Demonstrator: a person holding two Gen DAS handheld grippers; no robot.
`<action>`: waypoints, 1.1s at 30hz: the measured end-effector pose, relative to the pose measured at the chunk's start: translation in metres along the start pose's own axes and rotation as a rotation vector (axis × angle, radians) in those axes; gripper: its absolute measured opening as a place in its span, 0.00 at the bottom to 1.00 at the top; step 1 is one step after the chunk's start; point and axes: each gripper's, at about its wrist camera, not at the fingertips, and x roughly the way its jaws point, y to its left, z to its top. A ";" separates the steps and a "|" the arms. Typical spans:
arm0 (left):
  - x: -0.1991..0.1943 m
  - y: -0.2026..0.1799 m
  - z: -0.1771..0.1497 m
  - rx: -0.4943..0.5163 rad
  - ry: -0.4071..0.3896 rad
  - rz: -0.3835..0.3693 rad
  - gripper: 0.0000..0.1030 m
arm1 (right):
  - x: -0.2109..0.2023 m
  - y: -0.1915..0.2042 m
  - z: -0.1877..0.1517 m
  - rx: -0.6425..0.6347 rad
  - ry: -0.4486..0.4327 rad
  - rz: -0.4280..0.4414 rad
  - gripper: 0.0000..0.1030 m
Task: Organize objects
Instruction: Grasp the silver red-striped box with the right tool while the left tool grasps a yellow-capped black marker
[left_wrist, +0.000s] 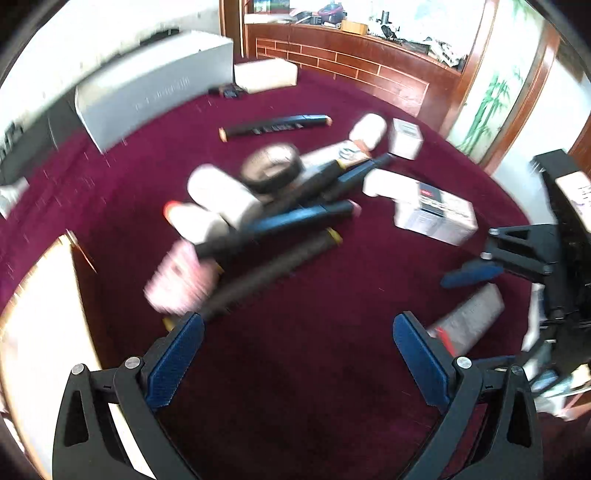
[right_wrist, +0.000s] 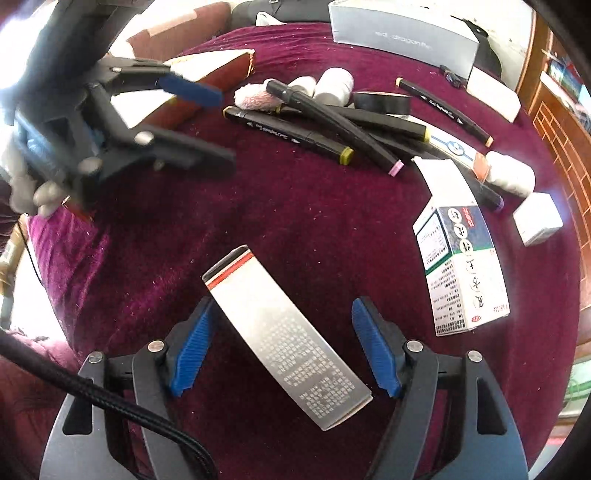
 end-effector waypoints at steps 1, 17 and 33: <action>0.005 0.002 0.005 0.028 0.003 0.038 0.97 | 0.001 0.002 0.003 0.009 -0.003 0.006 0.73; 0.035 -0.030 -0.017 0.115 0.224 -0.136 0.98 | 0.005 -0.016 0.015 0.067 -0.038 0.094 0.77; 0.026 -0.054 0.004 0.133 0.116 -0.055 0.31 | -0.005 0.008 -0.010 -0.001 -0.007 -0.004 0.77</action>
